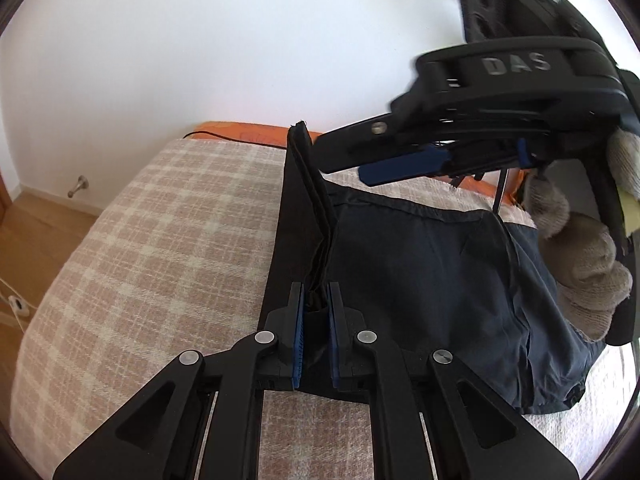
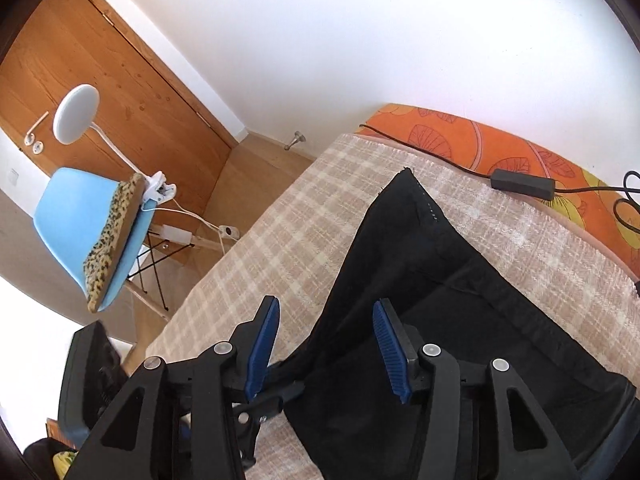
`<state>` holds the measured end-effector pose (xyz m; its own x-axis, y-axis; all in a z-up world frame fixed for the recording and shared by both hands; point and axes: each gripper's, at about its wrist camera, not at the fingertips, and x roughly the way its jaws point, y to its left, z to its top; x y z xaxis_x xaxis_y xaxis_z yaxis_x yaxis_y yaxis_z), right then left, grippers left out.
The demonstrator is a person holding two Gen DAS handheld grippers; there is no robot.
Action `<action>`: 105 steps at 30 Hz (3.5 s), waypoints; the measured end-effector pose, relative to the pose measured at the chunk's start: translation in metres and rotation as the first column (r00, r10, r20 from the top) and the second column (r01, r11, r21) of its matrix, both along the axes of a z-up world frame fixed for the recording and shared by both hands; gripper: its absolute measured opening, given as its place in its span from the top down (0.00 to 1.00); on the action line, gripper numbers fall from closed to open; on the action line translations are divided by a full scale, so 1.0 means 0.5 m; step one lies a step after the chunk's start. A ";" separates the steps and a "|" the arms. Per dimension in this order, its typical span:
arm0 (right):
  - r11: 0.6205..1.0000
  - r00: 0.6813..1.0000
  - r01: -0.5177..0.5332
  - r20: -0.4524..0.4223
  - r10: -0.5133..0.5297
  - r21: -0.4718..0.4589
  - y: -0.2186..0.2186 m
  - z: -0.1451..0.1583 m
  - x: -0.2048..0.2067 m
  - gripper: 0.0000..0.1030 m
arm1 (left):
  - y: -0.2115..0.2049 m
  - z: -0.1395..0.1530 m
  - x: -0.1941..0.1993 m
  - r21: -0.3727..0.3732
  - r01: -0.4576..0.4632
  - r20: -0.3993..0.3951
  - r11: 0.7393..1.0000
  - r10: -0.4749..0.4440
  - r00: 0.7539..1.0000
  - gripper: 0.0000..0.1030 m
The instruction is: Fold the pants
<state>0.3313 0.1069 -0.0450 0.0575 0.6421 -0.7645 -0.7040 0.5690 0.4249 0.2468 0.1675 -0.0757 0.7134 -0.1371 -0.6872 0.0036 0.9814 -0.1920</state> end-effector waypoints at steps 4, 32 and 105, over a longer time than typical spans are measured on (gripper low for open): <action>0.997 1.000 0.018 0.000 -0.018 -0.080 0.044 -0.040 0.014 0.70 | -0.007 -0.001 -0.003 0.009 0.014 0.001 1.000 -0.014 1.000 0.92; 0.999 0.991 0.029 0.132 -0.033 0.036 0.039 0.133 -0.001 0.99 | 0.051 0.112 0.004 -0.012 -0.032 0.115 0.999 0.033 0.993 0.97; 0.903 0.903 0.429 -0.026 -0.428 0.014 -1.044 -0.088 -0.040 0.89 | -0.557 0.003 -0.032 0.138 0.427 -0.230 0.894 -0.390 0.892 0.68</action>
<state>0.3114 -0.4149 -0.0888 0.3141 0.5735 -0.7566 -0.3845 0.8055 0.4509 0.2307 -0.1111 -0.0743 0.4736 -0.2491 -0.8448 0.3930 0.9181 -0.0504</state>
